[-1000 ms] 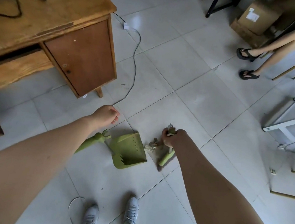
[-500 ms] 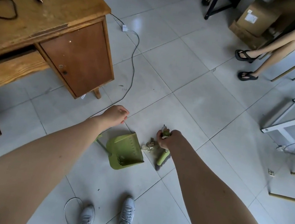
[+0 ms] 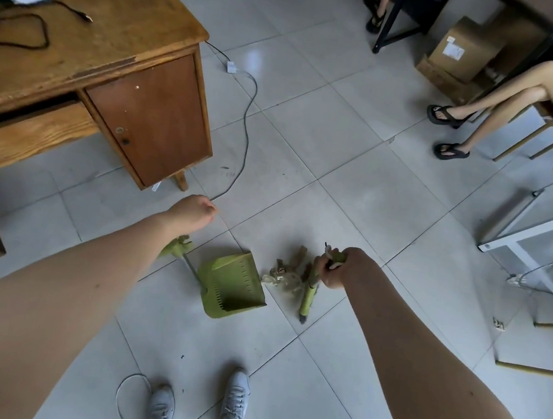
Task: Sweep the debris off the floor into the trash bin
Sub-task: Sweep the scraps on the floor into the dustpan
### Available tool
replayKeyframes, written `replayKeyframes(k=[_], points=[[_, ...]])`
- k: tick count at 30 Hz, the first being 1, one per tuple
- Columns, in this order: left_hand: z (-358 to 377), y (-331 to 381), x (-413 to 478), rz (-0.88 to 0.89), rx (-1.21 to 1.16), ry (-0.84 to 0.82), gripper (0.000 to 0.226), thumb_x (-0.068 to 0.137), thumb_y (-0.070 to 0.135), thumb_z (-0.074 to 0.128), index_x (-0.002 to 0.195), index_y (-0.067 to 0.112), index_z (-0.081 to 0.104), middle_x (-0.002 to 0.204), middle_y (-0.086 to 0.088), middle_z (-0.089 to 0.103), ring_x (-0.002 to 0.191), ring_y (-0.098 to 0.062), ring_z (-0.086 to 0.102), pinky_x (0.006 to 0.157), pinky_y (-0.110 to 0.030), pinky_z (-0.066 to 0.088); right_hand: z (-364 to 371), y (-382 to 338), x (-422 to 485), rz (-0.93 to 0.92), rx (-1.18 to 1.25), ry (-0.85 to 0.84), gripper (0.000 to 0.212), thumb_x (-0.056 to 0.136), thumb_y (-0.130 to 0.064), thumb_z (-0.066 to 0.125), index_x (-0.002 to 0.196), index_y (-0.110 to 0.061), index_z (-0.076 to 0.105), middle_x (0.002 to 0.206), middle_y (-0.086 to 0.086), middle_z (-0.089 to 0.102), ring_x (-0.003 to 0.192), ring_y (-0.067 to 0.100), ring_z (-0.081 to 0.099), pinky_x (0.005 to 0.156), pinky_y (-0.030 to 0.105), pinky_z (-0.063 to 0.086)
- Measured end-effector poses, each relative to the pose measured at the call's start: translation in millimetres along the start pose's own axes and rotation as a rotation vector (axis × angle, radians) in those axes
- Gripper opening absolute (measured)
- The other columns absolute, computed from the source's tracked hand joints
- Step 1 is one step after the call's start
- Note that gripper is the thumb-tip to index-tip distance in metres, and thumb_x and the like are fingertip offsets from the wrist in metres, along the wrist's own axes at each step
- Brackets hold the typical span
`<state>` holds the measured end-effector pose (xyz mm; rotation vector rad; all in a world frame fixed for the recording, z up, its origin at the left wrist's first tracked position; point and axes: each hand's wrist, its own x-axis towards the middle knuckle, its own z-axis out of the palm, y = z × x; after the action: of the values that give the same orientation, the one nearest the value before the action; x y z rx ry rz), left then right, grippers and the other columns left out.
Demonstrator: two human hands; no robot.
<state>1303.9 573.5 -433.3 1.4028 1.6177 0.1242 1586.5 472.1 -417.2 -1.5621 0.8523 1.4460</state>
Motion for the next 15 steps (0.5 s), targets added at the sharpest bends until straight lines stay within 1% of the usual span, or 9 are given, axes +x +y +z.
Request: replayKeyframes(k=[2,3,4,6,7,10,11,13,15], points=[[-4.2,-2.4,-2.8,-0.004,-0.003,0.033,0.029,0.096,0.017,0.043,0.109,0.004,0.065,0.114,-0.017,0.068,0.111,-0.032,0.061,0.099,-0.038,0.046,0.4,5.6,1.5,-0.037,-0.121,0.011,0.033,0.095,-0.014,0.041,0.066,-0.005,0.055,0.046,0.004,0.054,0.032,0.018,0.047,0.034,0.015,0.041],[-4.6,-3.8,-5.5,0.001,0.005,0.036,0.030,0.096,0.017,0.043,0.111,0.003,0.065,0.114,-0.017,0.068,0.111,-0.032,0.061,0.099,-0.038,0.046,0.4,10.1,3.6,-0.054,-0.166,0.015,0.033,0.095,-0.015,0.041,0.067,-0.006,0.056,0.042,0.005,0.053,0.030,0.018,0.046,0.035,0.014,0.039],[-4.8,-6.1,-8.5,0.004,0.018,0.032,0.031,0.095,0.018,0.043,0.113,0.003,0.064,0.114,-0.016,0.068,0.112,-0.032,0.061,0.099,-0.038,0.046,1.0,15.1,8.0,-0.078,-0.216,0.010,0.030,0.096,-0.018,0.042,0.073,-0.009,0.059,0.042,0.006,0.054,0.031,0.018,0.046,0.035,0.014,0.039],[-4.6,-13.9,-14.5,0.009,0.045,0.020,0.033,0.095,0.019,0.043,0.118,0.005,0.062,0.117,-0.013,0.066,0.113,-0.030,0.059,0.099,-0.037,0.045,-0.4,25.0,15.6,-0.130,-0.318,0.027,0.018,0.097,-0.026,0.045,0.087,-0.022,0.060,0.057,0.008,0.056,0.037,0.017,0.045,0.033,0.016,0.038],[-5.0,-20.2,-16.9,0.010,0.053,0.021,0.032,0.094,0.020,0.044,0.118,0.006,0.062,0.118,-0.011,0.065,0.113,-0.029,0.059,0.100,-0.037,0.045,-4.0,29.7,19.6,-0.154,-0.377,0.042,0.017,0.097,-0.027,0.045,0.087,-0.024,0.058,0.060,0.009,0.054,0.036,0.014,0.044,0.033,0.016,0.038],[-8.0,-41.9,-21.0,0.012,0.083,0.031,0.032,0.093,0.021,0.045,0.117,0.008,0.062,0.118,-0.010,0.065,0.112,-0.026,0.058,0.099,-0.037,0.045,-24.1,41.4,37.1,-0.183,-0.602,0.041,0.025,0.098,-0.019,0.035,0.082,-0.016,0.054,0.040,0.001,0.051,0.024,0.010,0.044,0.033,0.011,0.035],[-8.7,-48.5,-21.8,0.010,0.089,0.032,0.032,0.094,0.022,0.045,0.118,0.008,0.062,0.119,-0.010,0.065,0.112,-0.025,0.058,0.097,-0.036,0.044,-33.9,46.0,41.0,-0.171,-0.662,0.049,0.026,0.098,-0.016,0.031,0.081,-0.014,0.051,0.037,0.000,0.050,0.023,0.010,0.045,0.033,0.010,0.034],[-9.1,-61.7,-24.0,-0.001,0.090,0.036,0.032,0.094,0.023,0.046,0.118,0.008,0.062,0.119,-0.009,0.065,0.112,-0.024,0.058,0.090,-0.032,0.043,-51.7,58.2,47.7,-0.146,-0.705,0.065,0.026,0.096,-0.011,0.029,0.076,-0.011,0.045,0.039,0.002,0.048,0.027,0.013,0.049,0.032,0.009,0.033],[-8.0,-72.3,-24.9,-0.009,0.098,0.042,0.031,0.094,0.026,0.048,0.114,0.008,0.064,0.117,-0.010,0.065,0.109,-0.025,0.058,0.084,-0.030,0.041,-63.1,70.4,53.6,-0.142,-0.732,0.068,0.029,0.094,-0.005,0.027,0.069,-0.010,0.040,0.046,0.005,0.047,0.038,0.016,0.048,0.032,0.011,0.030]])
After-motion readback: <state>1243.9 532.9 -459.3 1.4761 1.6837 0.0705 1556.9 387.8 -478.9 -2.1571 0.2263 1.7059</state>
